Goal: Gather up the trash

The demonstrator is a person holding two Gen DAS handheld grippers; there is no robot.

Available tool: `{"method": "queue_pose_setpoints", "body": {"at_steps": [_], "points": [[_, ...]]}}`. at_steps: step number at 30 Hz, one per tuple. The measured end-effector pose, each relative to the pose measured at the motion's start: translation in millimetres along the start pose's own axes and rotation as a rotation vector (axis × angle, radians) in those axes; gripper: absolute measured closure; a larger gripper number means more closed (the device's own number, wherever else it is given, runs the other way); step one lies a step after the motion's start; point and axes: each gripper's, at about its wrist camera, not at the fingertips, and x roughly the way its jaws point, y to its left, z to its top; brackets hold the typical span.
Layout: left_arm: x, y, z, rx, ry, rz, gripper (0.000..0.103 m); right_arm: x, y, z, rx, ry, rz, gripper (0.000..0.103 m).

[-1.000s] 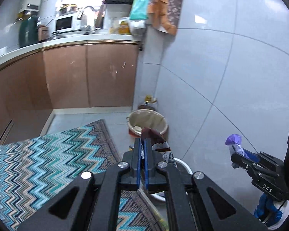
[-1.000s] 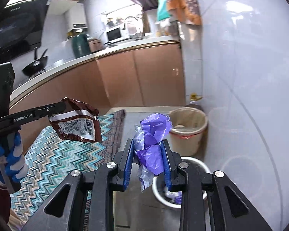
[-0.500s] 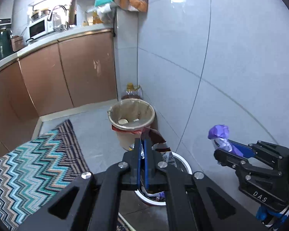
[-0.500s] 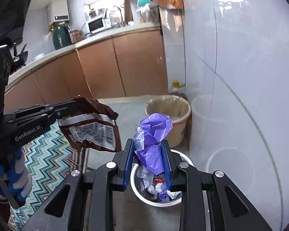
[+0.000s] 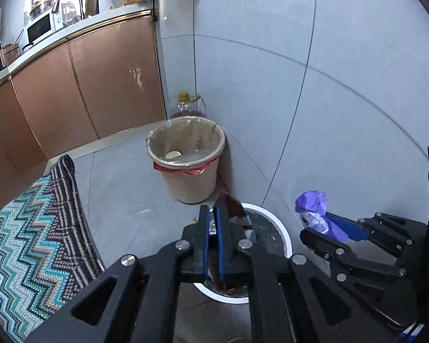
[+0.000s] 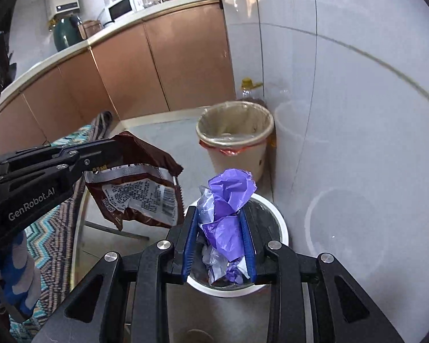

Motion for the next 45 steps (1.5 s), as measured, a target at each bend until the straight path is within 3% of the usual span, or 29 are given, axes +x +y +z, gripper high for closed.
{"method": "queue_pose_setpoints", "body": {"at_steps": [6,11,18,24,30,34,40,42,45], "points": [[23,-8,0,-0.001,0.033,0.006,0.095,17,-5,-3,-0.004,0.023,-0.021,0.073],[38,-12,-1,-0.014,0.055,-0.015,0.088,25,-9,-4,-0.008,0.036,-0.043,0.051],[41,-12,-3,-0.018,0.055,-0.004,0.077,20,-11,-6,-0.004,0.027,-0.068,0.042],[28,-12,-3,-0.022,0.031,0.017,0.075,8,-8,-4,0.0,0.002,-0.084,0.033],[0,-6,-7,-0.051,-0.029,0.037,0.075,-15,0,-2,-0.014,-0.037,-0.113,0.027],[-27,1,-13,-0.066,-0.096,0.089,0.075,-36,7,1,-0.019,-0.078,-0.133,0.012],[-73,13,-27,-0.062,-0.153,0.152,0.075,-77,30,4,-0.058,-0.16,-0.158,0.009],[-90,18,-34,-0.068,-0.168,0.172,0.063,-91,40,3,-0.072,-0.189,-0.163,0.005],[-115,25,-45,-0.077,-0.198,0.212,0.057,-113,56,0,-0.092,-0.233,-0.169,0.0]]}}
